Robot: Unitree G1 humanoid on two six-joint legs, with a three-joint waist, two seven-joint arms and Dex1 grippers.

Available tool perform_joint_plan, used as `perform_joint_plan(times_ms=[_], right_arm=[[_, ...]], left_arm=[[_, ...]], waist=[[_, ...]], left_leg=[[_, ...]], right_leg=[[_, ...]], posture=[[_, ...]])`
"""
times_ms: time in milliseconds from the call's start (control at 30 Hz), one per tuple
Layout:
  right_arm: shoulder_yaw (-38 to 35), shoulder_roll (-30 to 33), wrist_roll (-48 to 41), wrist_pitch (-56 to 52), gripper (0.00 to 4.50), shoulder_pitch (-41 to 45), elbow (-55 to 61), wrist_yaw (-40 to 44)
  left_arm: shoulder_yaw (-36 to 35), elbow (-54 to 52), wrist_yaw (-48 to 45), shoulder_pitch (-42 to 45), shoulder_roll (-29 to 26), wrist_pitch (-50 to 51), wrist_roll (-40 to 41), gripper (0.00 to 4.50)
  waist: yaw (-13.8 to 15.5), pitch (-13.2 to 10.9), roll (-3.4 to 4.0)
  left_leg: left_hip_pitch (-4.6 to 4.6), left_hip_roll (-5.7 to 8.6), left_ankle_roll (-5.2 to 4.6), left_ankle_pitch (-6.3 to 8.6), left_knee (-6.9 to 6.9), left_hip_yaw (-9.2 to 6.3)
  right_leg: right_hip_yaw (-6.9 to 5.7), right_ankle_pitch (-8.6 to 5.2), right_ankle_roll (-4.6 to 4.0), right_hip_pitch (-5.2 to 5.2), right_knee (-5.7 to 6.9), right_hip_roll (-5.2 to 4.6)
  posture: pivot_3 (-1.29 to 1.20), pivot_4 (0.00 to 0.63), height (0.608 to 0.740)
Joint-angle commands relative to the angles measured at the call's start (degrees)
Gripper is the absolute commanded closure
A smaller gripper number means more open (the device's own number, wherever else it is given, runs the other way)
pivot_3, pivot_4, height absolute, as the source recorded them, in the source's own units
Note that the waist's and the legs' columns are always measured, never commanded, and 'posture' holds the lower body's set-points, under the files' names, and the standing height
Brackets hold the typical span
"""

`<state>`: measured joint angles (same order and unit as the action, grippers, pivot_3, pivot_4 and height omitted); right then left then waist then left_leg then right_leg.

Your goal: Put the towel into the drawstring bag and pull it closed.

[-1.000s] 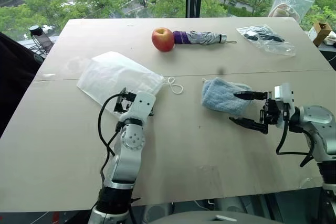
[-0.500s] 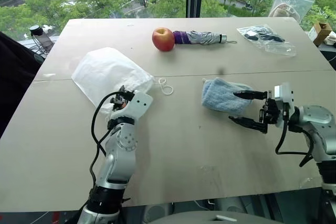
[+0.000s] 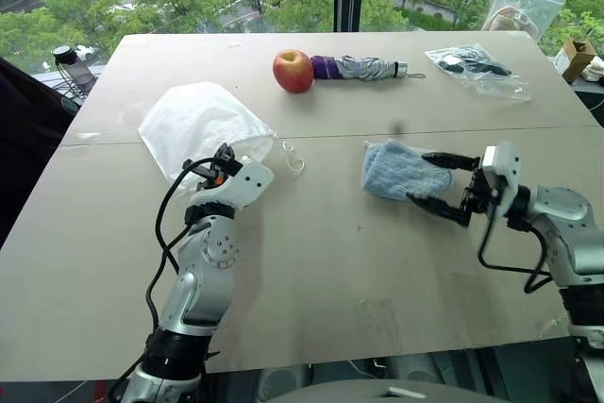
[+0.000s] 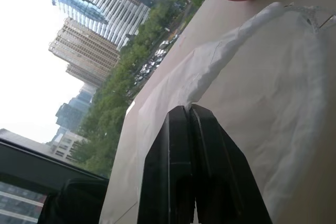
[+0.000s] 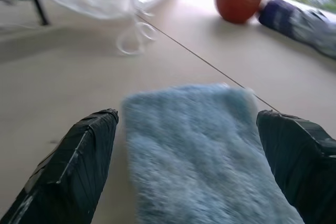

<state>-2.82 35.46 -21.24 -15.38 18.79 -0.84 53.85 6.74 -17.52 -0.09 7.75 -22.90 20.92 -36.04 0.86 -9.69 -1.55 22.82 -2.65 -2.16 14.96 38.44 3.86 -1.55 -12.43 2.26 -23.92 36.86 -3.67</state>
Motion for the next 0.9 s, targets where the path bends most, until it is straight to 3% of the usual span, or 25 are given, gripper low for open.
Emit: perform_joint_plan(times_ms=[33,167,367,500,633,767,900], right_arm=[[0.29,1.7,2.34,-7.43,0.0,1.45,2.14,-4.97],[-2.43,0.51,-1.16,-14.74,0.0,2.58,2.44,-7.84],[3.96,2.3,3.62,-10.62,0.0,0.59,7.37,-4.96],[6.59,0.84,14.83,-3.16,0.0,6.09,-4.67,-14.76],[7.15,0.61,17.37,-2.31,0.0,8.86,-9.23,-15.82],[8.83,0.16,18.1,-12.12,0.0,9.52,-10.44,-15.37],[7.15,-3.43,12.1,-27.18,0.0,11.69,-10.11,-14.23]], left_arm=[[-1.86,-4.49,-3.47,2.5,-0.02,-1.44,3.07,4.48],[-3.45,-6.12,-6.6,5.5,0.84,2.68,4.28,4.48],[-4.11,-6.99,-11.81,9.31,0.72,6.39,6.6,4.48],[-3.85,-7.18,-13.12,11.12,0.77,7.36,6.81,4.48],[-4.17,-7.42,-13.73,11.24,0.52,7.76,6.93,4.48],[-4.05,-7.53,-13.97,10.68,0.85,8.07,7.15,4.48],[-3.87,-7.46,-14.11,10.62,1.1,8.18,7.6,4.48]], waist=[[0.06,0.0,0.0],[-0.04,0.0,0.0],[-0.27,0.0,0.0],[-0.32,-0.01,-0.01],[-0.15,-0.01,-0.01],[-0.15,0.01,-0.01],[-0.18,0.1,-0.15]], left_leg=[[0.02,0.01,0.0,0.0,0.0,-0.01],[0.04,0.04,0.0,0.0,-0.01,-0.01],[0.04,0.21,0.0,0.0,-0.03,-0.08],[0.03,0.22,0.0,0.0,0.01,-0.05],[0.04,0.27,-0.01,-0.01,0.09,0.09],[0.07,0.25,-0.01,-0.01,0.06,0.12],[-0.03,0.22,-0.01,-0.01,0.07,0.09]], right_leg=[[-0.02,0.0,0.0,-0.01,0.0,-0.01],[-0.02,0.0,0.0,-0.02,0.0,0.01],[-0.04,0.0,0.02,-0.02,0.0,0.11],[-0.01,0.0,0.03,-0.01,0.0,0.14],[0.04,0.01,0.03,0.01,0.0,0.13],[-0.01,0.0,0.03,0.01,0.0,0.14],[-0.04,0.0,0.03,0.13,0.0,0.14]], posture=[[0.0,0.15,0.74],[0.0,0.15,0.74],[0.0,0.15,0.74],[0.0,0.15,0.74],[0.0,0.15,0.74],[0.0,0.15,0.74],[0.0,0.15,0.74]])
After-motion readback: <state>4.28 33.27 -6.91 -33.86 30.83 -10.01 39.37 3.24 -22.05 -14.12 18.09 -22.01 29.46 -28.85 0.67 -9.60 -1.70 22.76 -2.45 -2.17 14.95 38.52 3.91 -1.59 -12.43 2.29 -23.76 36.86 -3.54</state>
